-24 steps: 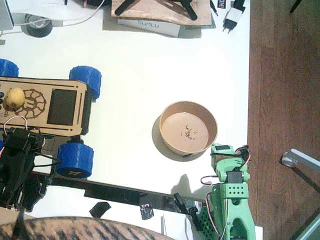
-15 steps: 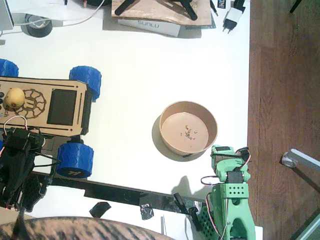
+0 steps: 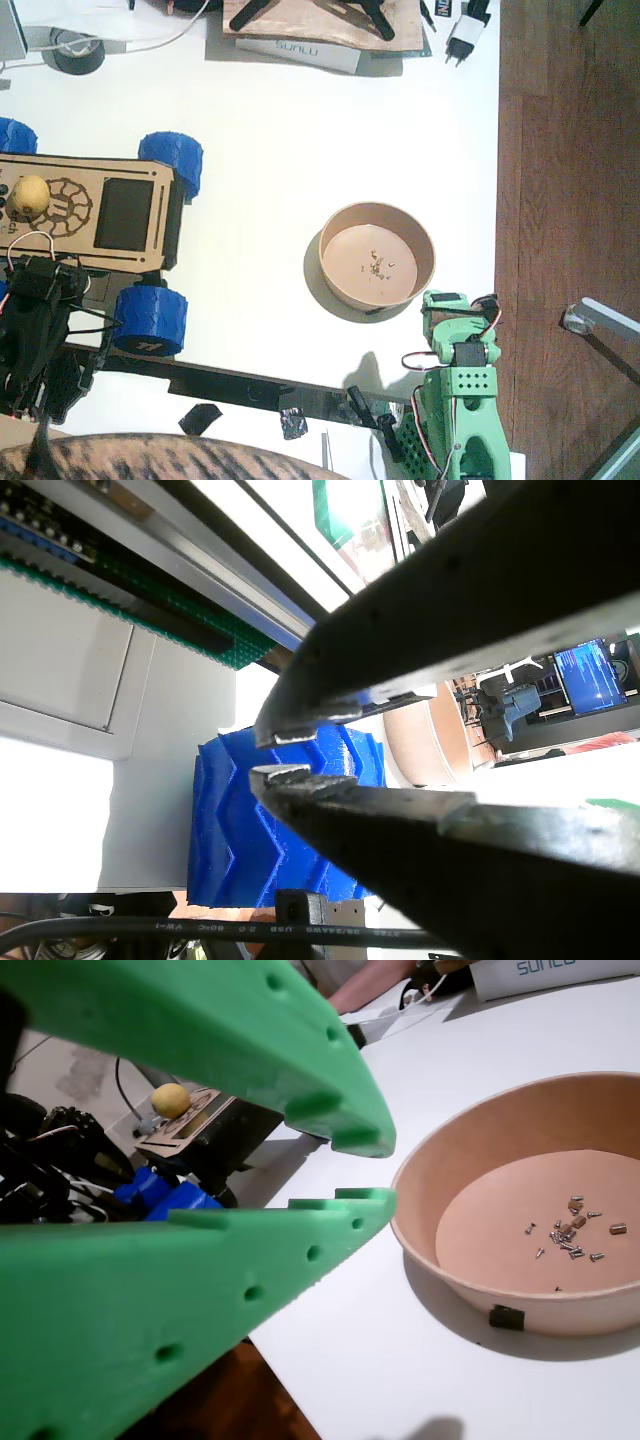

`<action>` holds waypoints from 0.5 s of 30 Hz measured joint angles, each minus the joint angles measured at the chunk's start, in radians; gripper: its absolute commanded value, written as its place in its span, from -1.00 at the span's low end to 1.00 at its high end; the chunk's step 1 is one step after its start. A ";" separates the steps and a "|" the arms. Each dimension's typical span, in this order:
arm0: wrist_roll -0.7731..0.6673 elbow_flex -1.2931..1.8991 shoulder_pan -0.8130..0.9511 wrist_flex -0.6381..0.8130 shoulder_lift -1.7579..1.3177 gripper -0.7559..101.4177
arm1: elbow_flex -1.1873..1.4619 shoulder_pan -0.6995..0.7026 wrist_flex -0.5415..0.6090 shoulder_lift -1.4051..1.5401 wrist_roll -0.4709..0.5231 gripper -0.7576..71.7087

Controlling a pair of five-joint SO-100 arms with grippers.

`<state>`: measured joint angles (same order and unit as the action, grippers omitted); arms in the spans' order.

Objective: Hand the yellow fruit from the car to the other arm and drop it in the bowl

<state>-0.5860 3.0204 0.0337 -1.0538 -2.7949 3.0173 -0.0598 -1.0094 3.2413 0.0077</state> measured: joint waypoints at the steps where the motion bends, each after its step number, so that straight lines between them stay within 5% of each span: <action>1: 0.000 0.000 0.000 0.000 0.000 -0.98 | 0.000 0.000 0.000 0.000 0.000 -0.97; 15: 0.000 0.002 0.000 -0.002 -0.014 -0.98 | 0.000 0.000 0.000 0.000 0.000 -0.97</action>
<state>-0.5860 3.0219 0.0337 -1.0554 -2.8087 3.0173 -0.0598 -1.0094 3.2413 0.0077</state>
